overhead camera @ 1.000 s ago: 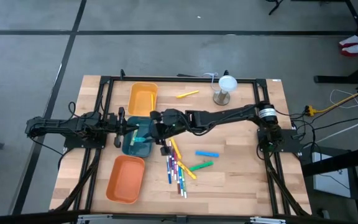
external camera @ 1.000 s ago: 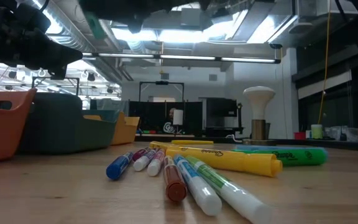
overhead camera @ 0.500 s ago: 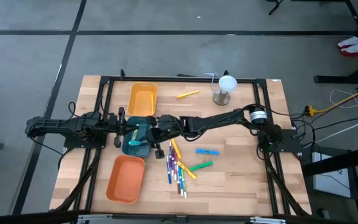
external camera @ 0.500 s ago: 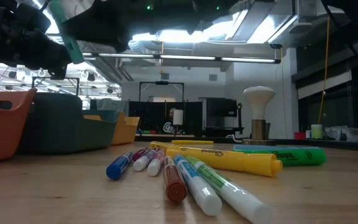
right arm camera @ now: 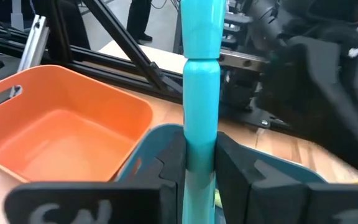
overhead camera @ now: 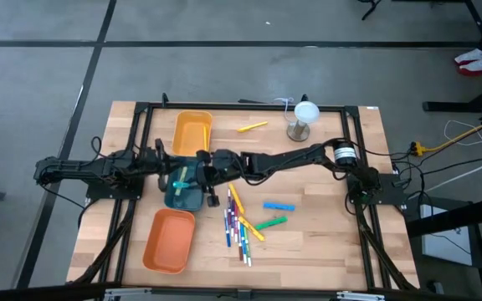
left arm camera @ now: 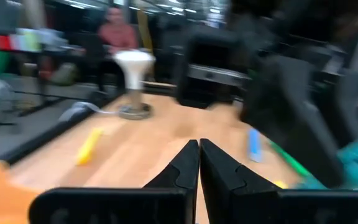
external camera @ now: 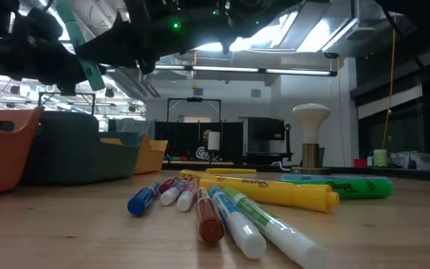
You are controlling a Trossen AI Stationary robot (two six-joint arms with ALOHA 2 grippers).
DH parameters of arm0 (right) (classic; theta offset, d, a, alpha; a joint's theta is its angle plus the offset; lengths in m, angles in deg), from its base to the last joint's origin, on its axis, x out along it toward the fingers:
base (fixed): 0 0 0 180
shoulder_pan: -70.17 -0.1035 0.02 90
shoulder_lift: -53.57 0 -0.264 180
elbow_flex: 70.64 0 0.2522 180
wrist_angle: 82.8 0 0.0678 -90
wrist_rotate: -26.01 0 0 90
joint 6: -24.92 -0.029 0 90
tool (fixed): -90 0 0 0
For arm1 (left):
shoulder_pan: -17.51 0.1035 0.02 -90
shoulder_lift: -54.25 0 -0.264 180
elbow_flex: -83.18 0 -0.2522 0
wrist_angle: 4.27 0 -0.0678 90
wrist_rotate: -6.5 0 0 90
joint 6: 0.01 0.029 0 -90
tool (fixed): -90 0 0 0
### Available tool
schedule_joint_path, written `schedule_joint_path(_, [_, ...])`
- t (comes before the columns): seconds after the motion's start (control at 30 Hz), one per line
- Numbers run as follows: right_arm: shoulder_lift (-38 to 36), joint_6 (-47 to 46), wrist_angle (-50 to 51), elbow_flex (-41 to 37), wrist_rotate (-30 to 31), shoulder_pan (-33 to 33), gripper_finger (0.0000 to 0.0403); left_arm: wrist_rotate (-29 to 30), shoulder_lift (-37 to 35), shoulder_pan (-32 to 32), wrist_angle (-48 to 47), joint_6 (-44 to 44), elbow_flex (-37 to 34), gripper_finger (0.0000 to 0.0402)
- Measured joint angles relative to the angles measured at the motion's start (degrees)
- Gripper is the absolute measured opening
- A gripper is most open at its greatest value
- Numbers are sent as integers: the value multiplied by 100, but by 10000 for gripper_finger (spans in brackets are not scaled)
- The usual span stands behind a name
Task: Pick & Place Markers
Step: Put the light blue highlighter pen into the blue bin
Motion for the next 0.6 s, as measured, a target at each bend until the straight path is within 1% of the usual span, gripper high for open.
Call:
schedule_joint_path(0.1, [0,0,0,0,0,37,63,657,0,23,56,277,2,12])
schedule_joint_path(0.17, [0,-9,0,0,-1,66,63,865,0,94,66,460,2,12])
schedule_joint_path(0.33, [2,-51,0,0,-2,105,63,910,0,497,70,474,2,7])
schedule_joint_path(0.6, [2,-46,0,0,1,147,63,887,0,1677,70,410,4,5])
